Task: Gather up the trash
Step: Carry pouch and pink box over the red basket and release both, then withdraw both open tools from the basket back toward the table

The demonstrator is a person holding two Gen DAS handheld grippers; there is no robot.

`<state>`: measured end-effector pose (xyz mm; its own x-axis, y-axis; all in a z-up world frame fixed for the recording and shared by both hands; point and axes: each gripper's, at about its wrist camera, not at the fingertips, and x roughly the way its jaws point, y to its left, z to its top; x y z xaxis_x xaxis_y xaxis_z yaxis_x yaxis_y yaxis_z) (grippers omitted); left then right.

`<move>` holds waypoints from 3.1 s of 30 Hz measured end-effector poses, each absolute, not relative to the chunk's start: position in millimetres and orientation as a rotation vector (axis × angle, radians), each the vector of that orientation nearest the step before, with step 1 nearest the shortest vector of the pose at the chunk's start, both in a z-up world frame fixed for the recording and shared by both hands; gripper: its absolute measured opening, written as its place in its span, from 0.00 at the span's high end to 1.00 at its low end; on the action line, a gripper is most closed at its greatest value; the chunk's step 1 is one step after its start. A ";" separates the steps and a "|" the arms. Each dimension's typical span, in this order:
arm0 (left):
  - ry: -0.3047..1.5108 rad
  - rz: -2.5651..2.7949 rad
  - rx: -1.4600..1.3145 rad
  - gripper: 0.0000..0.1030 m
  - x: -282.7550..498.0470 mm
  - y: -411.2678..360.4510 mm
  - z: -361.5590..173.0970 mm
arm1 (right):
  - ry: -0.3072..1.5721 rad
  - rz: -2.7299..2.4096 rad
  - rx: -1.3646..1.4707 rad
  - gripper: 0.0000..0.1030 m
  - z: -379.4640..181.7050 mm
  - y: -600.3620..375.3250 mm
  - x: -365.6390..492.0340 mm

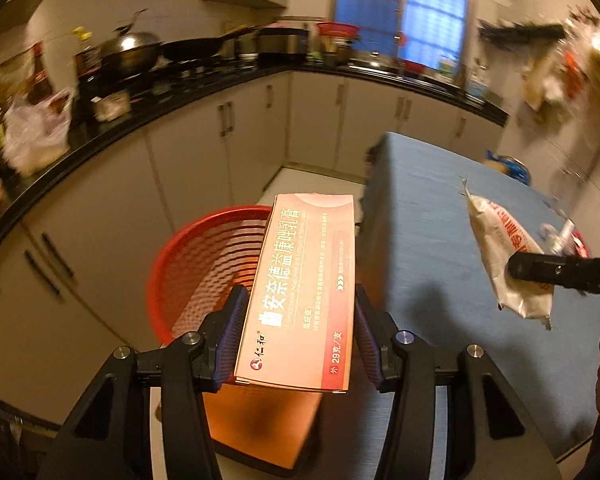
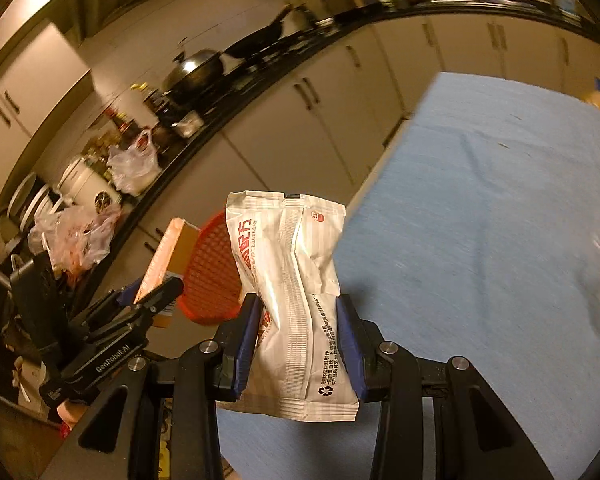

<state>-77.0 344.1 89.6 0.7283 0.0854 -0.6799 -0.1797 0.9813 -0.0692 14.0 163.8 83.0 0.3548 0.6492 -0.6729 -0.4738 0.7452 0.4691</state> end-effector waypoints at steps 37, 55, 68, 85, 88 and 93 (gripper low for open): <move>0.867 0.225 -0.190 0.51 -37.4 402.9 31.4 | 1.176 0.805 0.255 0.59 25.3 306.9 88.9; 0.879 0.216 -0.198 0.51 -35.0 407.8 24.5 | 1.203 0.787 0.272 0.56 16.0 313.9 94.3; 0.867 0.200 -0.214 0.45 -40.6 408.3 29.8 | 1.157 0.787 0.302 0.53 35.4 296.2 88.1; 0.799 0.206 -0.160 0.43 -77.1 375.6 56.6 | 1.095 0.779 0.319 0.52 63.5 241.6 40.6; 0.779 0.203 -0.160 0.42 -90.3 368.0 64.1 | 1.087 0.780 0.323 0.52 64.3 227.1 27.7; 0.746 0.202 -0.147 0.41 -116.8 347.6 80.5 | 1.068 0.770 0.337 0.51 66.5 195.5 6.1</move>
